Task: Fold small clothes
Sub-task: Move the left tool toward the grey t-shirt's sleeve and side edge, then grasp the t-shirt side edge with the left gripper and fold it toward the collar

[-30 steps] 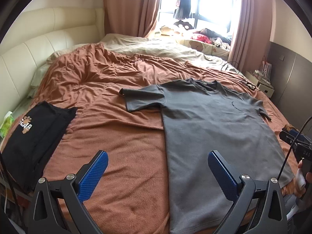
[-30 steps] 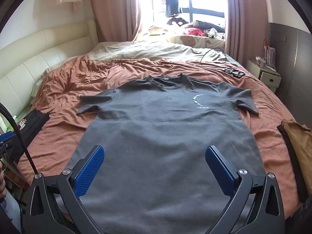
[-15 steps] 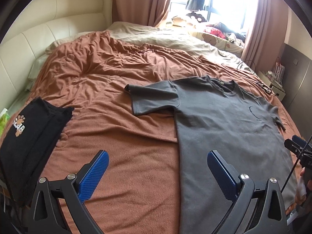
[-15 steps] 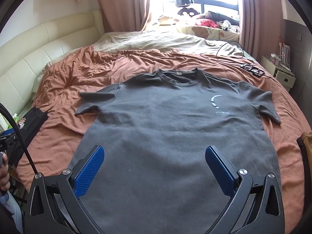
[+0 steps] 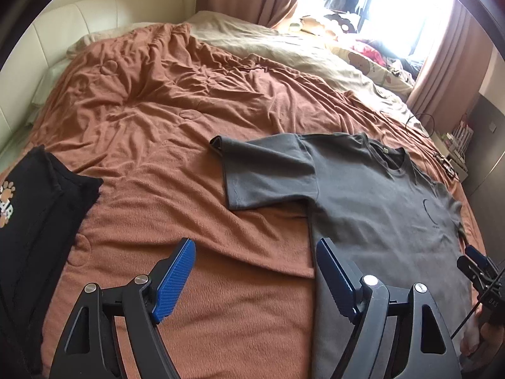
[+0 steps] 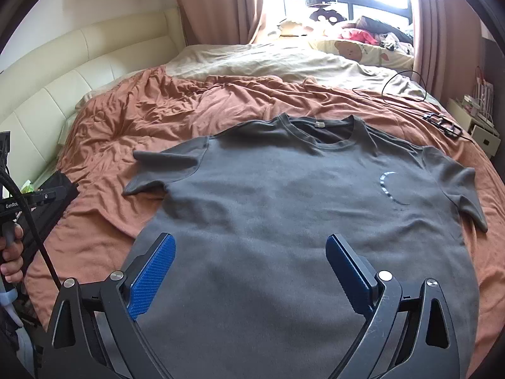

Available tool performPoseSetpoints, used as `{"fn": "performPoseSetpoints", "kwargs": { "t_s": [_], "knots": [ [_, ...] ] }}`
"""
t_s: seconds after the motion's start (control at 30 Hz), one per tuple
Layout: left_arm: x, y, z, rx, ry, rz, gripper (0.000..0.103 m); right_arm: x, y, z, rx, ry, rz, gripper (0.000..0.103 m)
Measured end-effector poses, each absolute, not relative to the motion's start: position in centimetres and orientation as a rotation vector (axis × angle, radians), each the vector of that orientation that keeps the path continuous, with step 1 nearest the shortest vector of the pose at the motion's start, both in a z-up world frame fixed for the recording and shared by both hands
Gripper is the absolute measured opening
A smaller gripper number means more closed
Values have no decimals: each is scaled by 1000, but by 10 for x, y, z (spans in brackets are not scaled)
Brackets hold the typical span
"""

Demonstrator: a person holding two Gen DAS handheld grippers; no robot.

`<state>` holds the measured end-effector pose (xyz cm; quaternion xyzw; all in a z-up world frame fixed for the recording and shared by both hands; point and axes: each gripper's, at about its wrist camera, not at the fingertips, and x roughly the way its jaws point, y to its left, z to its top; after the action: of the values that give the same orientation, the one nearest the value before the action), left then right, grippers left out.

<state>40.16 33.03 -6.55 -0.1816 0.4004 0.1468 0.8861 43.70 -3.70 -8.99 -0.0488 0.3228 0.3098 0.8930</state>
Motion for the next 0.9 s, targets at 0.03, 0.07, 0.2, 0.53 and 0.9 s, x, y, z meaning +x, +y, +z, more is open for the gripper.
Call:
{"fn": "performPoseSetpoints", "kwargs": {
  "t_s": [0.03, 0.07, 0.2, 0.53, 0.9],
  "knots": [
    [408, 336, -68, -382, 841, 306, 80, 443, -33, -92, -95, 682, 652, 84],
    [413, 342, -70, -388, 847, 311, 80, 448, -29, -94, -89, 695, 659, 82],
    [437, 367, -80, -420, 871, 330, 79, 470, -10, -101, -77, 736, 685, 74],
    [501, 411, -115, -498, 951, 313, 74, 529, 40, -113, -9, 840, 712, 53],
    [551, 430, -161, -576, 1028, 320, 53, 578, 98, -138, 4, 926, 725, 34]
  ]
}}
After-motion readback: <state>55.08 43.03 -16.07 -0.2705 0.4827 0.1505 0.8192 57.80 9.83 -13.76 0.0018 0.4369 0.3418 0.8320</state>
